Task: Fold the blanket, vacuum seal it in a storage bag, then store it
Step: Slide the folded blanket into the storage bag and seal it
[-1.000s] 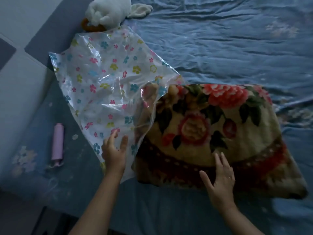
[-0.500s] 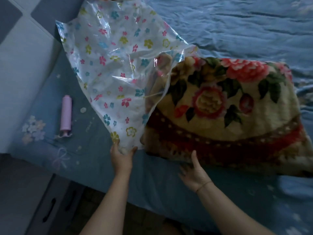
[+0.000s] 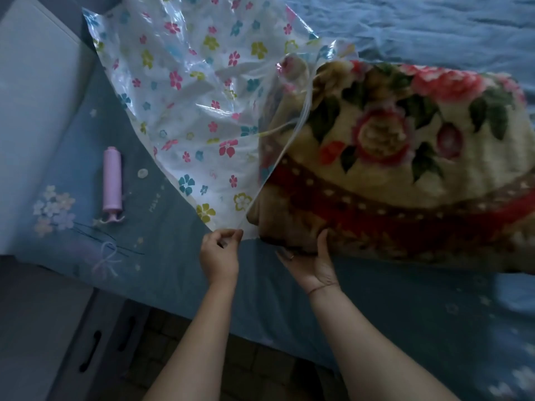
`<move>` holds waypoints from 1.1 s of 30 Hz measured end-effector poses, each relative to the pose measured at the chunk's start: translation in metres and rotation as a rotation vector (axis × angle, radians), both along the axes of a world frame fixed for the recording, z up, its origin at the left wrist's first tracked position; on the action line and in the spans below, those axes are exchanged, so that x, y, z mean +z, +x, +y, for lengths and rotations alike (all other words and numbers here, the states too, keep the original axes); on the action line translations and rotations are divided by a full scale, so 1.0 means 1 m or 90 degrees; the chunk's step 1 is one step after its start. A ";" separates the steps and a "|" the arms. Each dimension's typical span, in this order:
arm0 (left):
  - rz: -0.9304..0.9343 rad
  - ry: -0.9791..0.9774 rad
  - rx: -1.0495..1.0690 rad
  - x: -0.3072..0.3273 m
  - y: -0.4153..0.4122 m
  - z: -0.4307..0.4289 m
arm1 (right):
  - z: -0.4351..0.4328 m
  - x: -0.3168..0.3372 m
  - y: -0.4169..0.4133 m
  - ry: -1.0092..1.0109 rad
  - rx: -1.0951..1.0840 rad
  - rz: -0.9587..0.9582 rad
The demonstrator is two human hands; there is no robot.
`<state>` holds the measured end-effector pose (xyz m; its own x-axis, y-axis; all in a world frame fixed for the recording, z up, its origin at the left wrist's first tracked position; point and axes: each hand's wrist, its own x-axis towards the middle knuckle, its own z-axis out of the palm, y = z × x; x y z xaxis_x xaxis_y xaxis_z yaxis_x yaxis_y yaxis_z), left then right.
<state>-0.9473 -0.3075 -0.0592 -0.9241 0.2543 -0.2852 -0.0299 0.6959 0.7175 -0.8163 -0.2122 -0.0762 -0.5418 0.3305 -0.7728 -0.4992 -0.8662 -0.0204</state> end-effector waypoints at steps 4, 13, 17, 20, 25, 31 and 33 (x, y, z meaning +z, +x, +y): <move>0.003 0.019 -0.003 0.005 0.003 -0.008 | 0.009 0.021 -0.011 0.031 -0.050 0.094; -0.007 0.071 0.027 0.021 0.040 0.009 | 0.023 0.020 -0.047 -0.020 0.037 -0.030; -0.051 0.051 0.034 0.013 0.067 0.001 | 0.015 0.003 -0.042 -0.026 0.128 -0.106; -0.051 0.025 0.029 0.008 0.066 -0.005 | 0.014 0.006 -0.010 0.041 0.230 -0.143; 0.211 -0.142 -0.108 0.011 0.051 0.009 | 0.044 0.003 0.075 0.087 0.115 -0.132; 0.337 -0.128 -0.243 0.021 0.046 0.045 | 0.097 0.014 0.139 0.117 -0.106 -0.182; 0.313 -0.100 -0.255 0.024 0.049 0.055 | 0.108 0.025 0.161 0.200 -0.107 -0.255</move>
<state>-0.8988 -0.2523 -0.0357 -0.7986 0.5959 0.0847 0.5593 0.6827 0.4702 -0.6551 -0.1039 -0.0511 -0.1442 0.6362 -0.7579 -0.5307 -0.6962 -0.4835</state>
